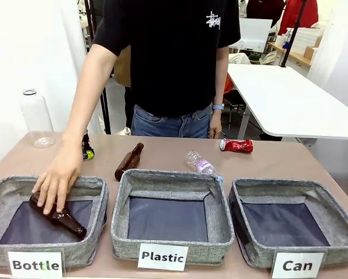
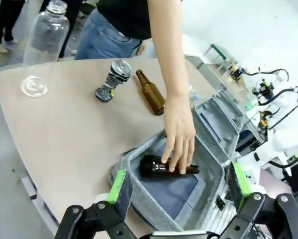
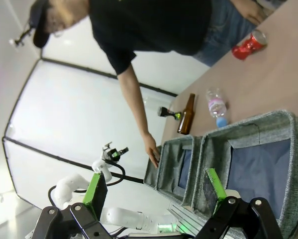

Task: Sort the can waste into the basket.
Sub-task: Pick up the can waste from the table and place it in the right Fabric basket.

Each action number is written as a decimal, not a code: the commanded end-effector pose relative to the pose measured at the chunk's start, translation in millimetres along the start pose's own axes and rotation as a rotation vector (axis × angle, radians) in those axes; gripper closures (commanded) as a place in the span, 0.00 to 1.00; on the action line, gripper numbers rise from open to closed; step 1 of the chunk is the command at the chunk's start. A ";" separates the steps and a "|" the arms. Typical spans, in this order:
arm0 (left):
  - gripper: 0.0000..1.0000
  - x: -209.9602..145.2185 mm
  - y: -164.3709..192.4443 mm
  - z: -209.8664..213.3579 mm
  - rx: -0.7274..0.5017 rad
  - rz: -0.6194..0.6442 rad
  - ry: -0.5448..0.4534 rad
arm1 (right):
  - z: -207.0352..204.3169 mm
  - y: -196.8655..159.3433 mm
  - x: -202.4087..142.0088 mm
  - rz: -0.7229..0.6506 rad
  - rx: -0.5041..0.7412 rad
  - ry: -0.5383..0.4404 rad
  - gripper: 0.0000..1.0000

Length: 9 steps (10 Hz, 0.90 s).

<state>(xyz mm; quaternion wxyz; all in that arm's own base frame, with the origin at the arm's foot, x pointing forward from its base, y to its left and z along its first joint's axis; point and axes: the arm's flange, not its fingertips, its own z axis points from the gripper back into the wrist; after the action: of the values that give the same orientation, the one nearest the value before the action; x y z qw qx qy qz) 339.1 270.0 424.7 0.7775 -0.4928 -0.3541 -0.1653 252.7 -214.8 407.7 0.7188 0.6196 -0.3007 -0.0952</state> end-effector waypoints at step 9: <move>0.00 44.1 -33.3 -184.5 0.112 -0.143 0.307 | -0.7 0.7 3.1 0.028 0.019 -0.018 0.00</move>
<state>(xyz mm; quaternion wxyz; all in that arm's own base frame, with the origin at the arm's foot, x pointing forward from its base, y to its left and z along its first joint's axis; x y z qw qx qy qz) 429.7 118.0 438.9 0.8123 -0.4274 -0.2844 -0.2768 252.7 -214.8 408.0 0.7190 0.6193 -0.3008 -0.0948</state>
